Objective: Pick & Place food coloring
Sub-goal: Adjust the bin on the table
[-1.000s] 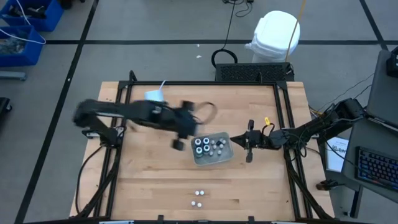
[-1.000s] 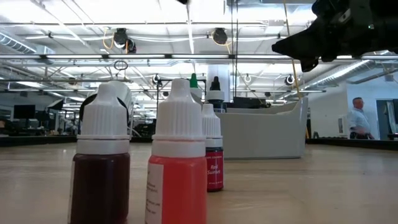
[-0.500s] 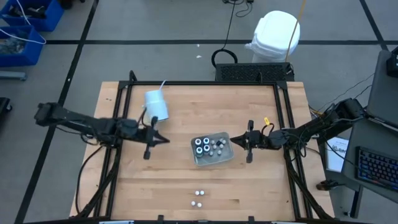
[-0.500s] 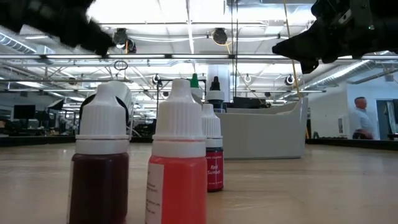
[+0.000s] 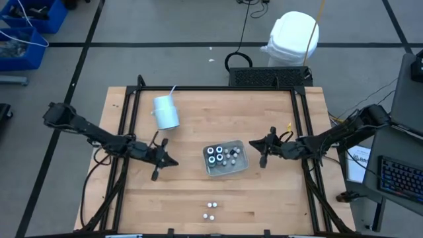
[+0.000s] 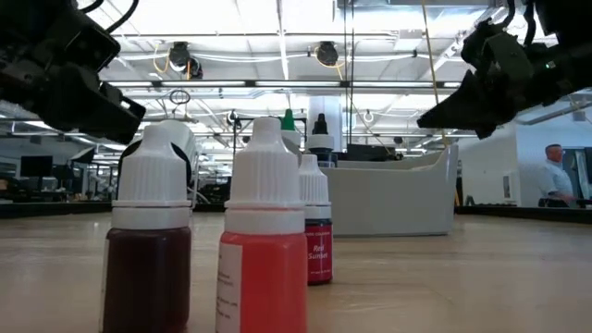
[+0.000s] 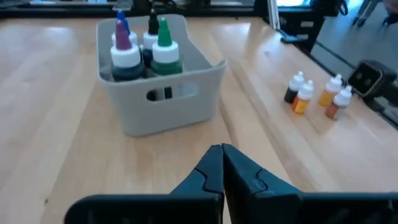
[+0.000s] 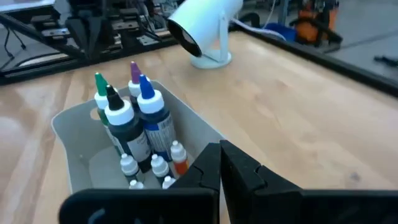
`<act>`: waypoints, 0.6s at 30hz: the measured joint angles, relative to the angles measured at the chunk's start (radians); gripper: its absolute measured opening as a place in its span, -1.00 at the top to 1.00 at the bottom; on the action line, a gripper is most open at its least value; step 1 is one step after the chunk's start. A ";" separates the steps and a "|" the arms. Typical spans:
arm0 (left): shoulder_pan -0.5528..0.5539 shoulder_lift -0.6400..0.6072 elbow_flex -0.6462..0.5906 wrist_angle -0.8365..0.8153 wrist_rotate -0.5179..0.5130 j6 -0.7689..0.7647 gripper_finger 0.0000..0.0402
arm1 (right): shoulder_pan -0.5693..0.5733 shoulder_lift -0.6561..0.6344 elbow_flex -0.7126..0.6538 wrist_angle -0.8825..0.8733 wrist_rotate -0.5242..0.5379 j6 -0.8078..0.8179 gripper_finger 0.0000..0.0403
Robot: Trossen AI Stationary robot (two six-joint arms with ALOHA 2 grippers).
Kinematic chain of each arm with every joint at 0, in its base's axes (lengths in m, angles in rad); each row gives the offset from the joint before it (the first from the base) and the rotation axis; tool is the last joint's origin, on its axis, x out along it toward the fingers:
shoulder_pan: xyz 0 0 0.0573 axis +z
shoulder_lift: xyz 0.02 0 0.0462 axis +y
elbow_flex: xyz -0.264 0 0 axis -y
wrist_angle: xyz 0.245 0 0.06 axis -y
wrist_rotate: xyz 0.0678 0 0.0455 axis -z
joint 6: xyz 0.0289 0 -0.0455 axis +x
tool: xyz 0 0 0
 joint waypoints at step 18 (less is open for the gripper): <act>0.013 0.515 0.238 0.107 -0.069 0.032 0.96 | -0.001 0.037 0.000 -0.247 -0.122 0.331 1.00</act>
